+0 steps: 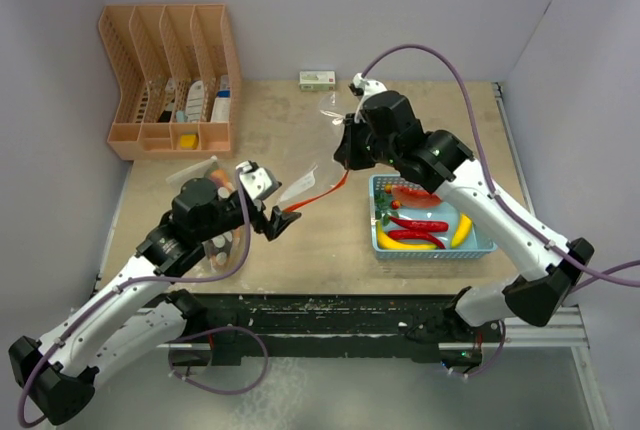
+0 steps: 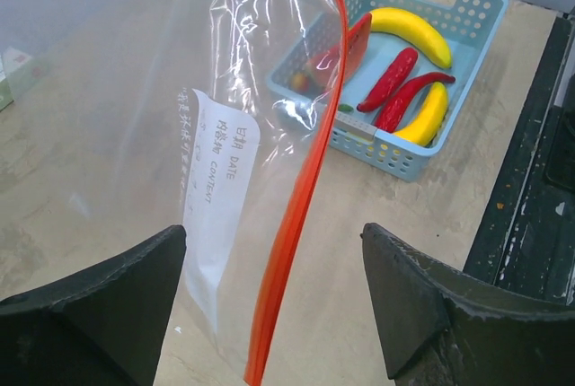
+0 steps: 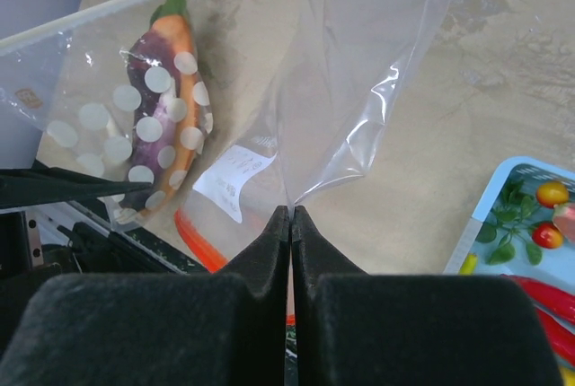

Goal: Place the food in the zip-top bag and seal the zipper
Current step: Pick up the zipper food storage bag at the center of the board.

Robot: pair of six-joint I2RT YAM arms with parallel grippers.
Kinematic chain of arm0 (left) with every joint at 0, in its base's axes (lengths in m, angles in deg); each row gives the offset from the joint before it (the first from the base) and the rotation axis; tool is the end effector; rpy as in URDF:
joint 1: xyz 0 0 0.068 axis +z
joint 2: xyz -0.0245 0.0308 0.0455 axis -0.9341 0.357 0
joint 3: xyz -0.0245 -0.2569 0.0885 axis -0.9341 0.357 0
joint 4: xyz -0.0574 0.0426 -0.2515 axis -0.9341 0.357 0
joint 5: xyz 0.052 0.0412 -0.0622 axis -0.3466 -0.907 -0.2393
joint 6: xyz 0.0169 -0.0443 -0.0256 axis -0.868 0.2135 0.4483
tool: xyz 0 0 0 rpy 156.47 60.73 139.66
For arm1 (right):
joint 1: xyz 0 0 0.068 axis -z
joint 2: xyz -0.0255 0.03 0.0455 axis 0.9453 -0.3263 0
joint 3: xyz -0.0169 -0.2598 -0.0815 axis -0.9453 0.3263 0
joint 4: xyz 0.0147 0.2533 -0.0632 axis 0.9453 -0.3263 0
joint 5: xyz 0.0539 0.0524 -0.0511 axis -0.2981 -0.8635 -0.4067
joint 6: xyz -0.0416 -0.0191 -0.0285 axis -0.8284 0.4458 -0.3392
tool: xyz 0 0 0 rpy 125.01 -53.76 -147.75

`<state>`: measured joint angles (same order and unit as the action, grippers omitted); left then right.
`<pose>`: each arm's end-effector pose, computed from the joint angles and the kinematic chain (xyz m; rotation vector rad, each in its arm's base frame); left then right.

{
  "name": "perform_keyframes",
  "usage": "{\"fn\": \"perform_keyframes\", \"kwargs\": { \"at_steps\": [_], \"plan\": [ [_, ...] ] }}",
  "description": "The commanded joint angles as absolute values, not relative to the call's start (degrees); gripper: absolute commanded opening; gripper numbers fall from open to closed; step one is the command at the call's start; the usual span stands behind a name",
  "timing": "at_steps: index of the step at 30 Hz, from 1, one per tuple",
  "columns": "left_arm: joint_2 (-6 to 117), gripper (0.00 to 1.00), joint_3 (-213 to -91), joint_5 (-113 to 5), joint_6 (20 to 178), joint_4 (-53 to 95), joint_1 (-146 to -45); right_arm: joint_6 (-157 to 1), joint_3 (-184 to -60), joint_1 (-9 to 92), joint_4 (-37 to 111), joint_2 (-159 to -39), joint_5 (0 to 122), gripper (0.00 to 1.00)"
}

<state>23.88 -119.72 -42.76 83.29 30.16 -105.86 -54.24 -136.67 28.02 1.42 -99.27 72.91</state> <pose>0.1389 -0.1189 0.3204 0.8588 1.5803 -0.7173 0.2288 0.2090 0.4226 -0.1785 2.1125 0.7030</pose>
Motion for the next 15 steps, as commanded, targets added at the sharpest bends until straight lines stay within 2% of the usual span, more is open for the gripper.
{"fn": "perform_keyframes", "kwargs": {
  "at_steps": [1,4,9,15],
  "plan": [
    [23.48,0.79,-119.84,-44.13,81.93,27.90,-105.69,-55.18,-139.38,28.32,-0.12,-97.36,71.13,0.00],
    [22.80,0.73,-119.63,-47.25,82.65,27.60,-105.66,-55.31,-139.51,28.40,-0.45,-96.48,71.10,0.00],
    [22.64,0.68,-119.52,-49.32,81.71,28.67,-105.69,-55.22,-139.84,28.72,-1.28,-95.20,70.84,0.00],
    [22.80,0.68,-119.46,-46.39,81.72,29.88,-105.71,-55.29,-142.68,29.19,-2.39,-95.23,71.19,0.00]
  ]
}}
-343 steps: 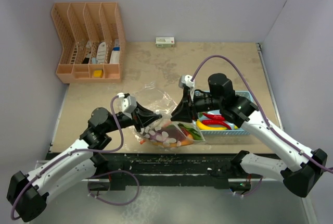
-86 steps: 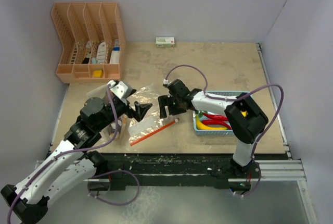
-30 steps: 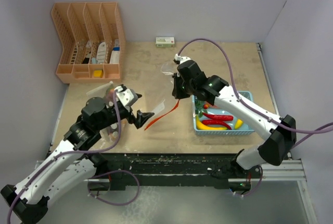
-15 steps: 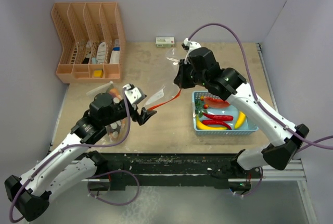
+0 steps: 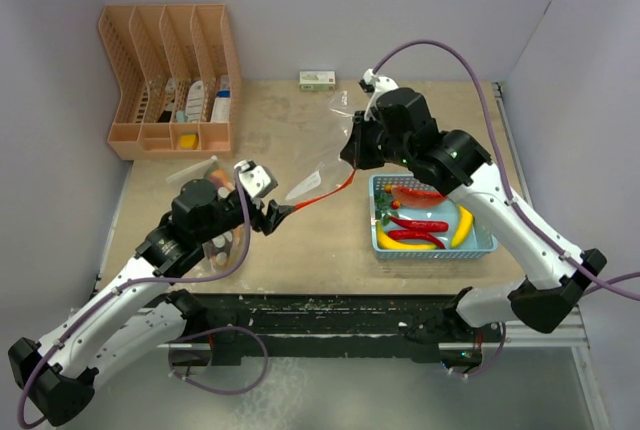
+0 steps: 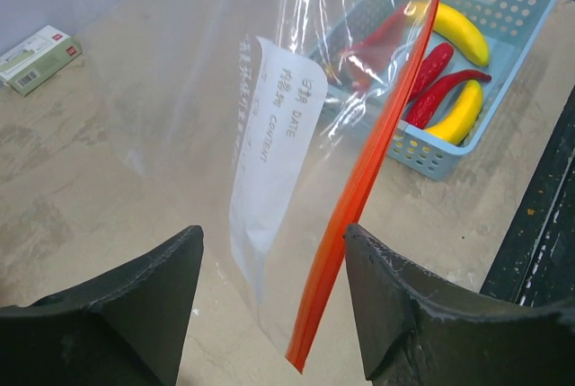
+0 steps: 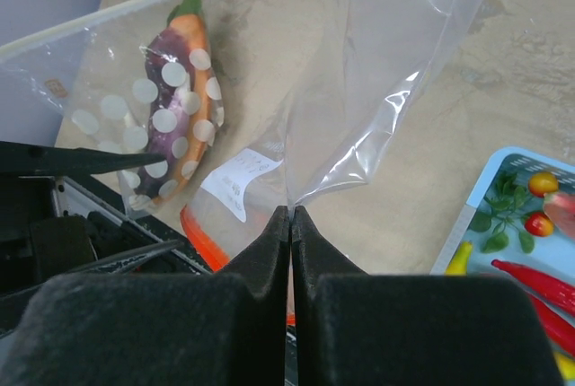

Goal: Place the food in the zip-top bag and seal the zipper
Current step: Pick up the zipper food storage bag at the center of the board, then open the zipper of the food storage bag.

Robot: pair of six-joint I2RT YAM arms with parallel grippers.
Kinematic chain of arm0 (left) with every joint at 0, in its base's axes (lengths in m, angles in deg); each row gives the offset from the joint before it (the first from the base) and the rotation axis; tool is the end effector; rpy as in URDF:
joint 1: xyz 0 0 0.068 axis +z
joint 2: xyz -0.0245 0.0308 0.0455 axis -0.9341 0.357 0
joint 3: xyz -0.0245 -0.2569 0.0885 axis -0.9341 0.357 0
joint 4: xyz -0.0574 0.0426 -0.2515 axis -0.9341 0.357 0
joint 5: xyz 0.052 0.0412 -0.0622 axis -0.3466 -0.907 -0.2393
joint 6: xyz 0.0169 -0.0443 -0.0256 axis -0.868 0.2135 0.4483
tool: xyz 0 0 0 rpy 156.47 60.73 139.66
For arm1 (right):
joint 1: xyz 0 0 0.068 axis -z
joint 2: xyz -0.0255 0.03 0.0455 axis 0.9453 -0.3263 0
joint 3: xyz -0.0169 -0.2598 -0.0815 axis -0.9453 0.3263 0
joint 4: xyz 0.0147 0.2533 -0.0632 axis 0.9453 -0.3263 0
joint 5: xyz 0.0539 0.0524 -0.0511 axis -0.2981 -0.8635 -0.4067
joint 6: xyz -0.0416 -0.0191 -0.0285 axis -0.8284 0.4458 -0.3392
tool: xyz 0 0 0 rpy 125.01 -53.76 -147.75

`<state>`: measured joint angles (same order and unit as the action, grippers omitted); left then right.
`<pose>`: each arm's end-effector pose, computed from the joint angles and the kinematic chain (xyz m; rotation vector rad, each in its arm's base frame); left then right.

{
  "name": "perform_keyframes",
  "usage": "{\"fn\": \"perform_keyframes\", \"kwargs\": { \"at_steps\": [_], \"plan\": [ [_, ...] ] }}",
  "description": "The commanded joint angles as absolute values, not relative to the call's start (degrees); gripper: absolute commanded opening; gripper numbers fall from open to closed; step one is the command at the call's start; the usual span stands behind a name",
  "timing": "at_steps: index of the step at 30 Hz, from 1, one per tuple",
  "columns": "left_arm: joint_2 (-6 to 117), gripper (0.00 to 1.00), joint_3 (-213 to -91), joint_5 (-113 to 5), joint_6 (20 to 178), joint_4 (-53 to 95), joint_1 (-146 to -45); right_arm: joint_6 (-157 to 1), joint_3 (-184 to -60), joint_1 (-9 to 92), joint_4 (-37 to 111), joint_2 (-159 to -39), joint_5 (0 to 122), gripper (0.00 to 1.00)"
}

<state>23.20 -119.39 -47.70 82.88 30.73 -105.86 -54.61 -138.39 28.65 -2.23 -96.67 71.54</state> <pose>0.1394 -0.1156 0.3191 0.8048 1.6048 -0.6374 0.2163 0.1941 0.4389 -0.1880 2.1040 0.7215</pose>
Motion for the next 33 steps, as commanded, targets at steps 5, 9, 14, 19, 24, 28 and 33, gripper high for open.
{"fn": "perform_keyframes", "kwargs": {
  "at_steps": [5,9,14,19,24,28,33],
  "plan": [
    [22.78,0.68,-119.23,-46.88,81.81,29.85,-105.69,-55.76,-145.37,29.29,-3.32,-95.70,70.69,0.00],
    [22.89,0.68,-119.15,-48.60,81.81,29.75,-105.70,-55.72,-145.52,29.29,-3.47,-95.35,70.09,0.00],
    [22.53,0.68,-119.15,-48.90,82.54,28.86,-105.69,-55.76,-145.04,29.38,-3.84,-94.73,70.80,0.00],
    [22.02,0.76,-118.66,-49.37,82.49,28.01,-105.70,-55.72,-145.28,29.48,-3.58,-94.30,69.59,0.00],
    [25.71,0.78,-119.70,-49.37,82.85,27.04,-105.68,-56.04,-145.49,29.48,-2.92,-93.75,65.32,0.00],
    [28.19,0.82,-120.01,-48.85,83.10,23.35,-105.66,-56.41,-145.28,29.47,-2.03,-93.71,61.73,0.00],
    [29.89,0.75,-120.64,-48.77,83.05,21.60,-105.69,-56.93,-145.83,29.47,-2.27,-93.35,60.79,0.00]
  ]
}}
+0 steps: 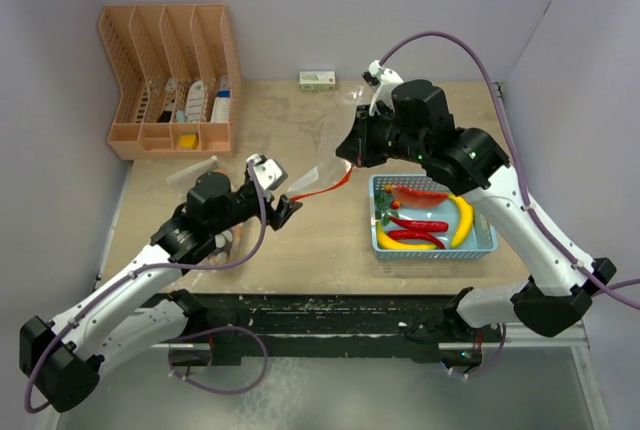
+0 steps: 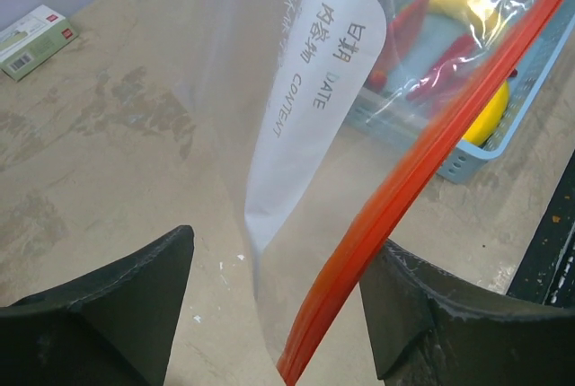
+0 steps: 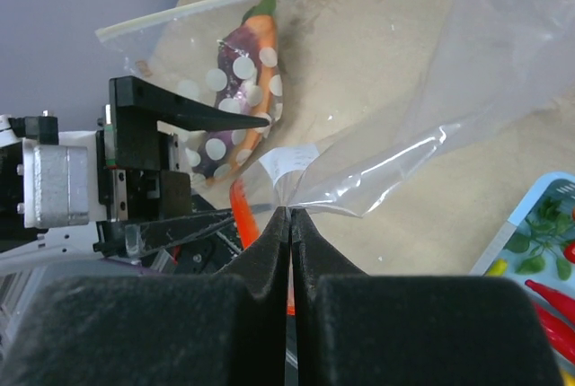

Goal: Place the food in the zip-top bag and seal the zipper
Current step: Open the zipper of the food storage bag.

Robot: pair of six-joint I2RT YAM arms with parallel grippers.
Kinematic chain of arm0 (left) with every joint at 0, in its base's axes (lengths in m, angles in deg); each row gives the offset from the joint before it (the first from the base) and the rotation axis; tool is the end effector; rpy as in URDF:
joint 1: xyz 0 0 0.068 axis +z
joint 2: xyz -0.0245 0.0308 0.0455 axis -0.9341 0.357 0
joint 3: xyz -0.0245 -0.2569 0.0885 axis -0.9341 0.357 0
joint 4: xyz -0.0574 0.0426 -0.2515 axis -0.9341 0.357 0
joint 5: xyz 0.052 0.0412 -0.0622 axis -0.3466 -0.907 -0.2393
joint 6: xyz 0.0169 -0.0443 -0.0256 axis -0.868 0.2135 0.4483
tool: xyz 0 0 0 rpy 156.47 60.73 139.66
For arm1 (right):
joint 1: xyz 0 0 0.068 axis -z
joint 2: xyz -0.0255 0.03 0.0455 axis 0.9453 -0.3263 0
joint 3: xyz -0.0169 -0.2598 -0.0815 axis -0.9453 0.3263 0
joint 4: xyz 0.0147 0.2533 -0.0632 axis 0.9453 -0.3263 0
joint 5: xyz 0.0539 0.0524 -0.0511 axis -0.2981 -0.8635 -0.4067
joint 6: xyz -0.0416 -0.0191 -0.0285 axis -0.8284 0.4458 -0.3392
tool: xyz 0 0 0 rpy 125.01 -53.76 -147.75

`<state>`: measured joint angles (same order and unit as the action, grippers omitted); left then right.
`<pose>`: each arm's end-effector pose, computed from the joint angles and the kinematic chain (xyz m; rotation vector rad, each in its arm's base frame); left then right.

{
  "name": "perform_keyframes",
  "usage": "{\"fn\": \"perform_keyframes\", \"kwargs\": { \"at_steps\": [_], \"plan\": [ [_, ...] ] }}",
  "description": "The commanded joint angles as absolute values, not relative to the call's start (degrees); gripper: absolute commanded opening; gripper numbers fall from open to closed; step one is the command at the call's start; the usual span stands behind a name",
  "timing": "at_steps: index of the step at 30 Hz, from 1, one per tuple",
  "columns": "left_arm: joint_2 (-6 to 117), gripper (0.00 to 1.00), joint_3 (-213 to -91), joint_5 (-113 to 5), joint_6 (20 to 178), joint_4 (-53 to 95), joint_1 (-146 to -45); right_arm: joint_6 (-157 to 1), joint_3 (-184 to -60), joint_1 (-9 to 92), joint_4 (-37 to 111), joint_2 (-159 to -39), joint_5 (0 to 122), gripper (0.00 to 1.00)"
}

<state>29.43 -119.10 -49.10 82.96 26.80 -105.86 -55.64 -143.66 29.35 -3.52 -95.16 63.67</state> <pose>0.1587 -0.1289 0.3057 0.7993 1.6564 -0.6138 0.2021 0.1833 0.4727 -0.2795 2.0244 0.8771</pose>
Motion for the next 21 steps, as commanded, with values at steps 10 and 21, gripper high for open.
{"fn": "perform_keyframes", "kwargs": {
  "at_steps": [10,21],
  "plan": [
    [34.22,0.00,-123.72,-42.96,84.22,24.20,-105.65,-57.16,-146.83,29.54,-3.50,-93.72,63.88,0.00],
    [30.39,0.00,-124.50,-46.89,90.45,26.36,-105.70,-58.46,-149.40,29.61,-11.43,-89.54,94.41,1.00]
  ]
}}
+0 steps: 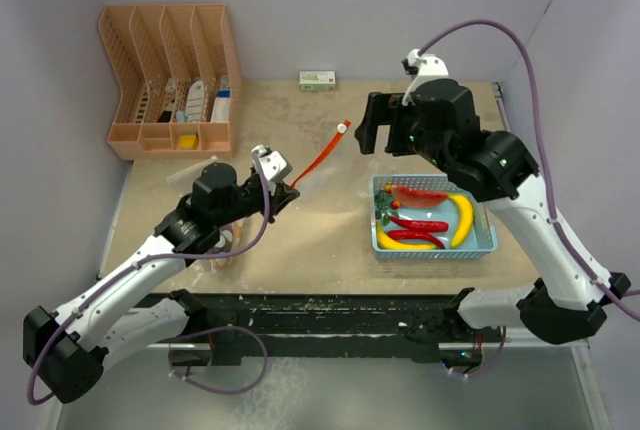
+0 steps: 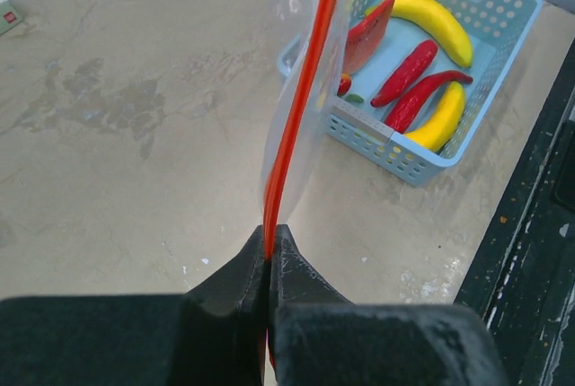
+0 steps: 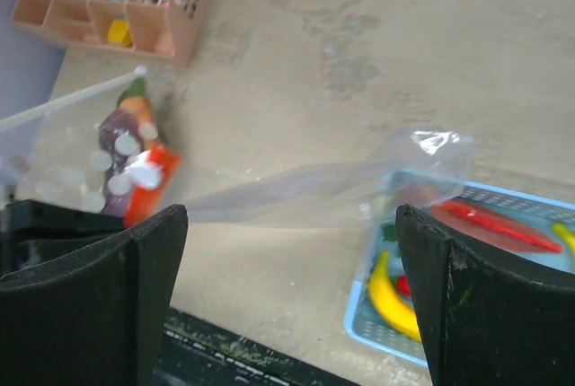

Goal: Place the food in the zip-top bag and seal the zipper
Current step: Open the zipper of the food storage bag.

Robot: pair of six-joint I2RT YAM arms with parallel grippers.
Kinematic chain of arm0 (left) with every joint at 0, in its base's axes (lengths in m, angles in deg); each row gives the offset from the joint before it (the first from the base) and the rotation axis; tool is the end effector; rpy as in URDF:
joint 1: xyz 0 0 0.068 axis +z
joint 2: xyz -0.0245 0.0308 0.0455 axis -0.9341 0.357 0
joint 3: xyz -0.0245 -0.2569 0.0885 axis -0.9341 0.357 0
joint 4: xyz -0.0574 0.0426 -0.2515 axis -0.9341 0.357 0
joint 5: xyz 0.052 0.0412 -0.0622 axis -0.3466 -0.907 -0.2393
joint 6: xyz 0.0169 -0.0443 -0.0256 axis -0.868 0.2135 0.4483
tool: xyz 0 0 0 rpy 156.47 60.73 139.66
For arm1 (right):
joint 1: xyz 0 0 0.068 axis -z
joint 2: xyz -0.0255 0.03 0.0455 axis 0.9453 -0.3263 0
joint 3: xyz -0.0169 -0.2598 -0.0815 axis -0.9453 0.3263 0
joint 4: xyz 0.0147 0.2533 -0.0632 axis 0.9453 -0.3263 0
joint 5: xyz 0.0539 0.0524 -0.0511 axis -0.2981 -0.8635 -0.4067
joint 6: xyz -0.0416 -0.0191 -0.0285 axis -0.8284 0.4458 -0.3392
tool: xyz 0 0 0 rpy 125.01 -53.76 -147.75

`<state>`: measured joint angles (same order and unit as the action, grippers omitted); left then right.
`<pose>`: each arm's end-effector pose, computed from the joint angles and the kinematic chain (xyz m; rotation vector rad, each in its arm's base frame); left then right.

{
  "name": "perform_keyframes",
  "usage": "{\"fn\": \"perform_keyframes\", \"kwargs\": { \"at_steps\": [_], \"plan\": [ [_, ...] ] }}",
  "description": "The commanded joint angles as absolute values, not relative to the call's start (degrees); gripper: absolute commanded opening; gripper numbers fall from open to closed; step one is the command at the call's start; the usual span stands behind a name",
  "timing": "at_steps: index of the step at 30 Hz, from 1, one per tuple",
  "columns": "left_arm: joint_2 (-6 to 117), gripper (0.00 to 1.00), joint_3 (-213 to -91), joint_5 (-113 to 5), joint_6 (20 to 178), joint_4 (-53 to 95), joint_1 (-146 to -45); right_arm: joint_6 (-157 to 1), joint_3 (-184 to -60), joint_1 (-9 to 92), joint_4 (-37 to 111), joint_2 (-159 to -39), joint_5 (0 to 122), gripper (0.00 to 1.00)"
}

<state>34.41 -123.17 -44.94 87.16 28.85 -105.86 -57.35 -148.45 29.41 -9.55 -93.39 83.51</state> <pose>0.1701 -0.1406 0.3108 0.8037 1.7269 -0.7259 0.1909 0.1566 0.4951 -0.0614 1.9531 0.5474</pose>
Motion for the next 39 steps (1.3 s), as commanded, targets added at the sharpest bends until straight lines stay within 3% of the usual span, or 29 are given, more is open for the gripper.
{"fn": "perform_keyframes", "kwargs": {
  "at_steps": [1,4,10,13,15,21,29,34,39],
  "plan": [
    [29.54,0.00,-124.37,-47.85,90.72,26.10,-105.68,-58.53,-148.45,29.57,-11.15,-89.53,92.76,0.99],
    [27.79,0.00,-124.24,-50.89,91.37,25.93,-105.70,-57.88,-144.55,29.56,-8.71,-89.64,86.83,0.97],
    [27.63,0.00,-124.15,-53.83,92.52,26.54,-105.66,-51.88,-135.16,29.15,3.66,-88.32,72.38,0.67],
    [28.24,0.00,-123.97,-54.18,92.73,26.82,-105.70,-50.91,-133.04,27.94,7.70,-85.88,74.88,0.67],
    [28.61,0.00,-124.08,-56.07,92.65,28.20,-105.69,-50.40,-133.82,27.73,4.91,-82.70,86.39,0.69],
    [27.73,0.00,-124.45,-71.43,96.39,34.84,-105.73,-50.33,-139.90,27.87,-5.83,-80.40,103.38,0.77],
    [32.01,0.00,-128.81,-90.77,107.70,44.13,-105.69,-52.42,-130.93,27.81,2.12,-80.71,84.35,0.70],
    [33.89,0.00,-131.41,-89.83,109.26,43.27,-105.72,-49.71,-126.47,27.71,10.25,-82.58,70.67,0.67],
    [33.29,0.00,-130.62,-86.29,109.67,39.76,-105.82,-44.21,-123.22,25.23,18.72,-85.27,69.28,0.66]
  ]
}}
